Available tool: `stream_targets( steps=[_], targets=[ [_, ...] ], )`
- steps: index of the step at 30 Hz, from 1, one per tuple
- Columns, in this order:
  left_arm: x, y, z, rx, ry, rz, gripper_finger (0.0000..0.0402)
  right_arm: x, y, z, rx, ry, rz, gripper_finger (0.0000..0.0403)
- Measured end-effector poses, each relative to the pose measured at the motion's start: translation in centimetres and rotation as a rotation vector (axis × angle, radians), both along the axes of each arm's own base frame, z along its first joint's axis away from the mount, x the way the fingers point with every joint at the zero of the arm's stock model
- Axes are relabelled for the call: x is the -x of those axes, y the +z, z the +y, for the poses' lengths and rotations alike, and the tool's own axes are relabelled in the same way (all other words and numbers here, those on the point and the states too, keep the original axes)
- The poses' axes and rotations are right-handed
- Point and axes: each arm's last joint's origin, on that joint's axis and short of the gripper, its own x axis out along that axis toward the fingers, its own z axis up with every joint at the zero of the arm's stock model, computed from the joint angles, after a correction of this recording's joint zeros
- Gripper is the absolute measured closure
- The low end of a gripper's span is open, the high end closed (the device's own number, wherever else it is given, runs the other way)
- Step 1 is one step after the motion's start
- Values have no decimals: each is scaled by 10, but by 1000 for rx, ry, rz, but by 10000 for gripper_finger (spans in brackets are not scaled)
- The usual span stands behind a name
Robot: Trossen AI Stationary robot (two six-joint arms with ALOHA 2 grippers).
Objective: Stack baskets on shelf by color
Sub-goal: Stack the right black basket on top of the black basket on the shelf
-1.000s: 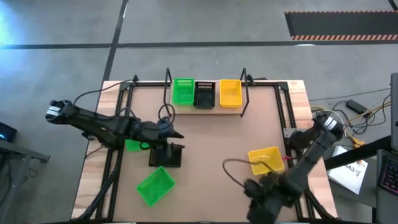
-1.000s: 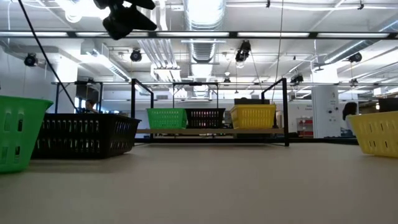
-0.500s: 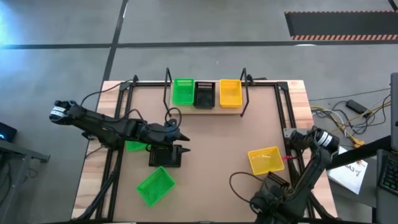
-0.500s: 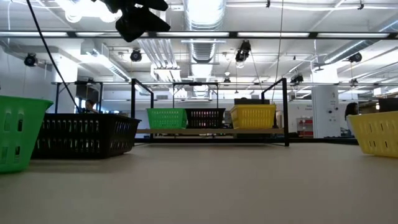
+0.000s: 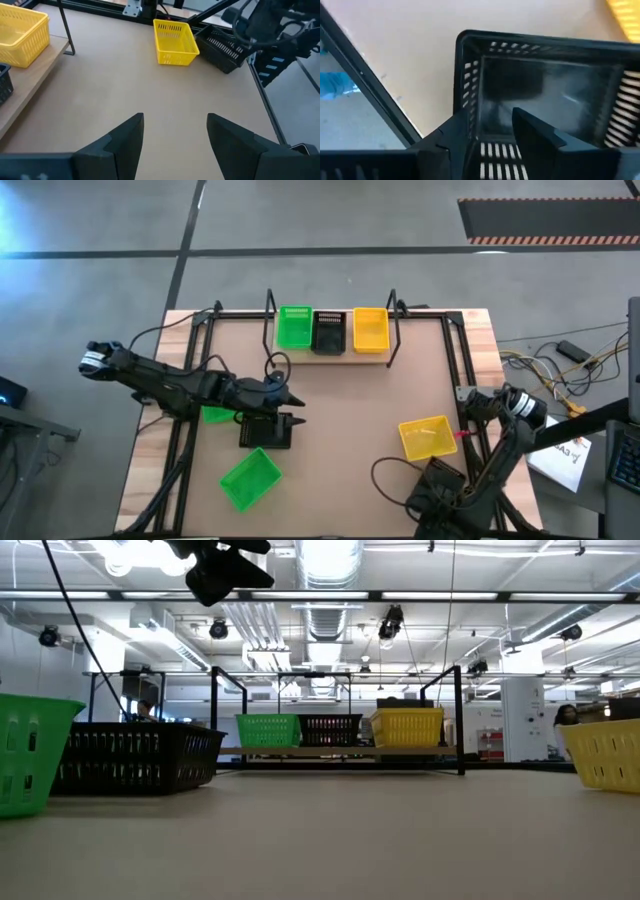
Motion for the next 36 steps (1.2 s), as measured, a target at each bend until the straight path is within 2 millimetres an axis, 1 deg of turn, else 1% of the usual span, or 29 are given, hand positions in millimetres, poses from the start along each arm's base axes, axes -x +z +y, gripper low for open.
stream_targets(
  steps=[3,6,12,13,17,21,26,29,32,34,36],
  targets=[
    [0,0,0,0,0,0,199,-1,-11,1,-42,13,-18,279],
    [0,0,0,0,0,0,199,1,-18,-2,-39,-22,-12,307],
    [0,1,0,2,0,-8,199,2,-19,-3,-43,-24,13,382],
    [-1,1,0,3,0,-13,199,1,-18,-2,-45,-11,11,388],
    [-1,1,0,4,0,-16,199,-4,-7,2,-69,22,-5,394],
    [-1,1,0,4,0,-16,199,-15,10,7,-110,92,-37,394],
    [0,2,0,4,0,-17,199,-41,39,7,-192,222,-99,394],
    [0,2,0,4,0,-17,199,-60,57,1,-250,310,-124,394],
    [0,2,0,3,0,-17,199,-74,69,-9,-253,336,-148,394],
    [0,2,0,7,-8,-16,199,-74,70,-15,-219,297,-109,394],
    [0,2,-1,14,-22,-16,199,-68,70,-15,-199,256,-74,394]
  ],
)
